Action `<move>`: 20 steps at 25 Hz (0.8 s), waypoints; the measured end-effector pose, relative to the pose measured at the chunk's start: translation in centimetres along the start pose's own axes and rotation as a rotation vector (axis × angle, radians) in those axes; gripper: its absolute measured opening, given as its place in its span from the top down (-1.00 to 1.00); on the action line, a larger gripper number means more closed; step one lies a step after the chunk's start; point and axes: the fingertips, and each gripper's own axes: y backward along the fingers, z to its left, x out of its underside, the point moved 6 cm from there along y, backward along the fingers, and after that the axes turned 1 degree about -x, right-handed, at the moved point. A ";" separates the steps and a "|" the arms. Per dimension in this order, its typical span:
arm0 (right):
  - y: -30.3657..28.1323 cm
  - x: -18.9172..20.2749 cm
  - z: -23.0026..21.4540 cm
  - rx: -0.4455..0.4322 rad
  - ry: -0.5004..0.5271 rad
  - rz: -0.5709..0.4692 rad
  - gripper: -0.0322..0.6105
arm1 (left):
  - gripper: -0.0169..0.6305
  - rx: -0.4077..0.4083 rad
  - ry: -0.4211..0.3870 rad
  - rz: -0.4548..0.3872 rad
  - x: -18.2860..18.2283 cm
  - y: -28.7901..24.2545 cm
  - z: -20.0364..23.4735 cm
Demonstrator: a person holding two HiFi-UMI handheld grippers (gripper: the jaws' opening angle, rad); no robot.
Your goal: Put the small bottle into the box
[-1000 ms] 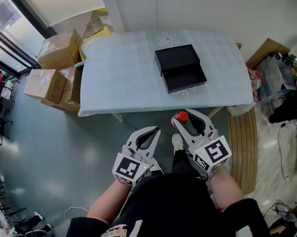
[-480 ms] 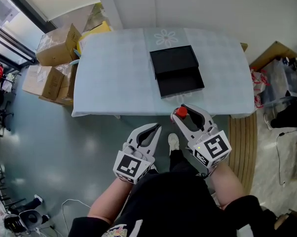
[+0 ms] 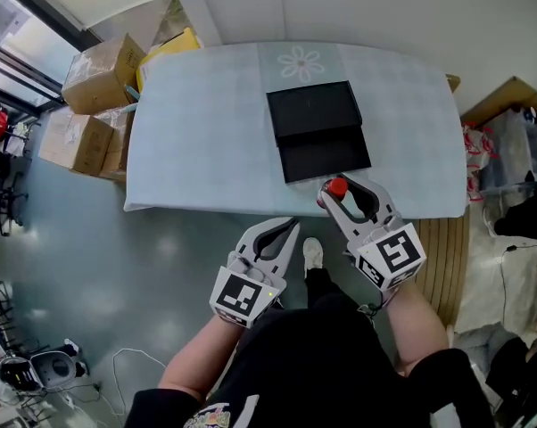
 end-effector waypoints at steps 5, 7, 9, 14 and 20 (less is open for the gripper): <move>-1.4 0.6 -3.5 -0.007 -0.008 0.019 0.41 | 0.92 -0.009 0.022 0.022 0.3 -3.0 0.6; -1.8 1.1 -4.9 -0.012 -0.007 0.023 0.41 | 0.92 -0.009 0.012 0.026 0.7 -4.3 0.6; -2.3 1.6 -6.2 -0.020 -0.006 0.030 0.41 | 0.92 -0.012 0.009 0.031 1.2 -5.4 0.7; -4.3 2.7 -9.0 -0.037 -0.008 0.055 0.41 | 0.92 -0.029 0.042 0.060 1.8 -7.7 1.4; -7.0 4.5 -11.5 -0.058 -0.002 0.099 0.41 | 0.92 -0.044 0.045 0.077 2.4 -9.8 2.4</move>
